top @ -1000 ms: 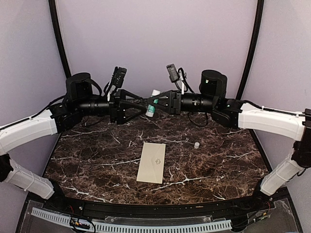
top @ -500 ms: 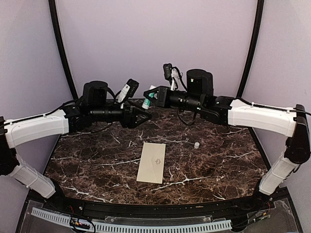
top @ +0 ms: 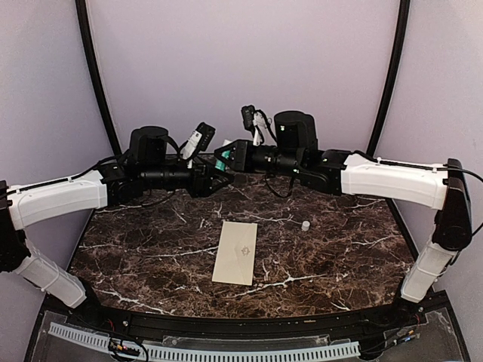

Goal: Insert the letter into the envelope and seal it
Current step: Screw the solid glue.

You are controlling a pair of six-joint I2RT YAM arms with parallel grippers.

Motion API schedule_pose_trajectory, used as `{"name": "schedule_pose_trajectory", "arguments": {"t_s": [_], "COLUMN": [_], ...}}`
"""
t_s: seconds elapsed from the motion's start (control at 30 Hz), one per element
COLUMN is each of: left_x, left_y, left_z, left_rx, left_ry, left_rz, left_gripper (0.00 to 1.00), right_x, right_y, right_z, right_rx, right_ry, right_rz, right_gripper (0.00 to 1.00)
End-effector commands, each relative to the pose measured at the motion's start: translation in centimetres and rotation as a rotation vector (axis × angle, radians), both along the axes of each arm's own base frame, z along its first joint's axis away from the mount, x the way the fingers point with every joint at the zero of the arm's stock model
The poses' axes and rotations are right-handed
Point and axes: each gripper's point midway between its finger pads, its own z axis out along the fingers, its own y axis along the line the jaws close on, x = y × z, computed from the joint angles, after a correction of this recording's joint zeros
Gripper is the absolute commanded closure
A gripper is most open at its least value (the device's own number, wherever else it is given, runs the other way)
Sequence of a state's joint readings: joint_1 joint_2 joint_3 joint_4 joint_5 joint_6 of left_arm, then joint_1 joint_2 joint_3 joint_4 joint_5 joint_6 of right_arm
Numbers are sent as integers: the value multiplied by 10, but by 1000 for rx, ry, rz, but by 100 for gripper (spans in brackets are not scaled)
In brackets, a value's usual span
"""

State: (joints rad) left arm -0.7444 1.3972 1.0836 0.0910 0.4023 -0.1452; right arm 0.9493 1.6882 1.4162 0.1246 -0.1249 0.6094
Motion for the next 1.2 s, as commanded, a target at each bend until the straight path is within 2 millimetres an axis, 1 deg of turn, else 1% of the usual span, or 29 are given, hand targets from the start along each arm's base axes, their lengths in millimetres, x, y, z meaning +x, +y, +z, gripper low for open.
{"name": "schedule_pose_trajectory", "arguments": {"t_s": [0.0,0.07,0.2,0.43,0.5,0.67,0.73,0.8,0.93,0.97,1.07,1.17], "left_x": [0,1,0,1,0,-1,-1,-4,-14,-19,-35,-58], "left_y": [0,1,0,0,-1,-1,-1,-3,-7,-9,-15,-20], "left_z": [10,10,10,9,10,10,10,12,19,21,29,39], "left_rx": [-15,-13,-17,-17,-18,-21,-19,-24,-44,-54,-80,-125], "left_ry": [-13,-11,-6,-2,-2,0,2,2,2,5,9,29], "left_rz": [9,17,12,15,13,6,2,-15,-80,-115,-214,-351], "left_gripper": [52,52,58,73,76,79,85,88,98,99,100,100], "right_x": [0,1,1,0,0,1,1,0,-8,-13,-26,-43], "right_y": [0,-1,-3,-4,-5,-8,-10,-11,-16,-17,-20,-24], "right_z": [26,25,25,27,25,21,23,27,37,41,47,55], "right_rx": [37,24,13,11,8,-8,-11,0,56,72,109,143], "right_ry": [-43,-48,-54,-56,-55,-57,-62,-68,-86,-91,-109,-127], "right_rz": [-17,-25,-30,-30,-31,-39,-36,-16,73,118,230,352], "right_gripper": [100,100,100,100,100,100,100,100,100,100,100,100]}}
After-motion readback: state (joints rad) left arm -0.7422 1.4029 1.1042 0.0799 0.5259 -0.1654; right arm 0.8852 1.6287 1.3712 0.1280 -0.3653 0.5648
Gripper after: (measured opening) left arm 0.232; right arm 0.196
